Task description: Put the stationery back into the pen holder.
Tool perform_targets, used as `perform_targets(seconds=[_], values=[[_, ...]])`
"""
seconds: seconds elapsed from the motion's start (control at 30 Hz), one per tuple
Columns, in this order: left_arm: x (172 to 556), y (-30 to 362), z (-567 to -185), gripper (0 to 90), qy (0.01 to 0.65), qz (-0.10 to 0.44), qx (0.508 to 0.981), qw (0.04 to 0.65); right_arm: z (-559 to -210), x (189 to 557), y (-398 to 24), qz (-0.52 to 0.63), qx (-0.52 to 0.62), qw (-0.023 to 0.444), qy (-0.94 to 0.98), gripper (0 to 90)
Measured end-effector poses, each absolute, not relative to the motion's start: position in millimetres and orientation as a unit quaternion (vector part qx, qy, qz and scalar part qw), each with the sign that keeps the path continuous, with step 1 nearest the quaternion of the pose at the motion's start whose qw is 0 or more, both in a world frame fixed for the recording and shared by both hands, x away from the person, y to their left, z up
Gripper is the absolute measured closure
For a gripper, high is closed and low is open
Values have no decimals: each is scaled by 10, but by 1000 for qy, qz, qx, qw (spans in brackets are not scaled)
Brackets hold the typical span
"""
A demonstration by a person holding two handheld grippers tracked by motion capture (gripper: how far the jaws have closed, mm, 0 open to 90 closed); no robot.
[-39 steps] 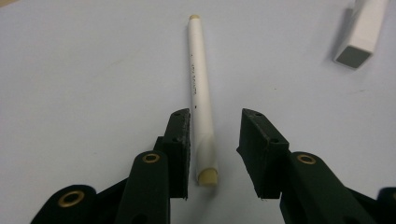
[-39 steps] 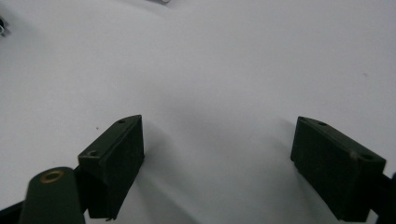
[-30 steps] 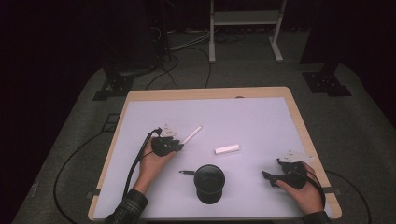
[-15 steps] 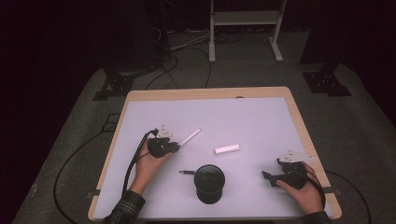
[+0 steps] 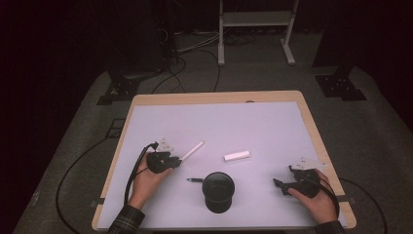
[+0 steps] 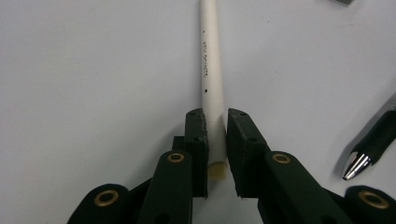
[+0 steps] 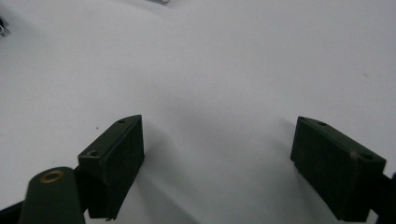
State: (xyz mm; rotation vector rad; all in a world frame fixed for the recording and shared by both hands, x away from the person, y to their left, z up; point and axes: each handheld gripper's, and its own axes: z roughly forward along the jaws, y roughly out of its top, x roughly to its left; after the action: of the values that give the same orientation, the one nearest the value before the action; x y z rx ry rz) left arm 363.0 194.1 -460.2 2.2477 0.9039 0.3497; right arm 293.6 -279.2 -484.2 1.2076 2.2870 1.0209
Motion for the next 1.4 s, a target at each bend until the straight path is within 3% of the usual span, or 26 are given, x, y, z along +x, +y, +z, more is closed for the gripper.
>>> perform_targets(seconds=[0.17,0.53,1.4], values=[[3679,1858,-4568,662,349,134,857,355,-4842,2937,-2792,361,427,179,809,161],[3904,1664,-4544,598,354,134,852,361,-4842,2937,-2794,361,427,180,809,161],[4407,1207,-4593,635,348,133,856,359,-4843,2937,-2795,361,427,179,809,160]])
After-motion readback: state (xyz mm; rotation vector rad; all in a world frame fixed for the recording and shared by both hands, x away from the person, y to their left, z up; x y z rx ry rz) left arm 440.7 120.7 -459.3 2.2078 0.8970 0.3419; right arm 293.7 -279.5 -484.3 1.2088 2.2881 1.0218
